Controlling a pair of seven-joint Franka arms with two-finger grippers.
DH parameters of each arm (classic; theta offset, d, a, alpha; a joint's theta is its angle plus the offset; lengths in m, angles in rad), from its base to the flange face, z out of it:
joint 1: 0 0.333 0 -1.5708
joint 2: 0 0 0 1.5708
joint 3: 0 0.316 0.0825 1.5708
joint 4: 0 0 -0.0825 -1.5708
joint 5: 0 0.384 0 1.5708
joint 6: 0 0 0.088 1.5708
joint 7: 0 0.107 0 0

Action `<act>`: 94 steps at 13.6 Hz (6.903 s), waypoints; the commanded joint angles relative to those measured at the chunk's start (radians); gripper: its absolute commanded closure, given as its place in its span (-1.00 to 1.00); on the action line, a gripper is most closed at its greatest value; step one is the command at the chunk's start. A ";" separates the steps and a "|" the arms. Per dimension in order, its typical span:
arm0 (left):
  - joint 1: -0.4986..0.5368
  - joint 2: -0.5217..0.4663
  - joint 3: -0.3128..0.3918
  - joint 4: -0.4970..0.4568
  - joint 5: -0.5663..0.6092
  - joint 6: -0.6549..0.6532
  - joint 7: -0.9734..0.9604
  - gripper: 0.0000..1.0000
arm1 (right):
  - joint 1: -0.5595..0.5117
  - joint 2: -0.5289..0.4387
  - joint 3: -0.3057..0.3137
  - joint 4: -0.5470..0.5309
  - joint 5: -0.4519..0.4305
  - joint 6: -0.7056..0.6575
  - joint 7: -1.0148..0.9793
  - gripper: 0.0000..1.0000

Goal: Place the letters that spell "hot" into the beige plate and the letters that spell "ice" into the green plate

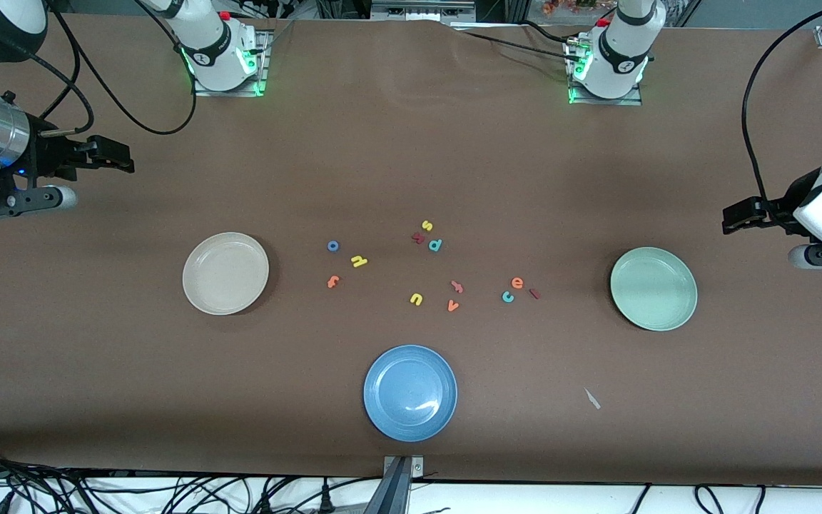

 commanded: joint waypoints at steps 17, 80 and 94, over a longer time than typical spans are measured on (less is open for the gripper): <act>0.050 -0.006 0.001 -0.010 -0.031 -0.005 0.080 -0.99 | -0.011 -0.014 -0.010 0.012 0.014 -0.077 -0.010 -1.00; 0.058 -0.006 -0.002 -0.010 -0.037 -0.020 0.120 -0.99 | 0.315 0.221 0.176 -0.609 0.003 1.022 0.486 -1.00; 0.055 -0.006 -0.002 -0.010 -0.037 -0.020 0.117 -0.99 | 0.338 0.410 0.163 -0.468 0.009 1.131 0.590 -0.99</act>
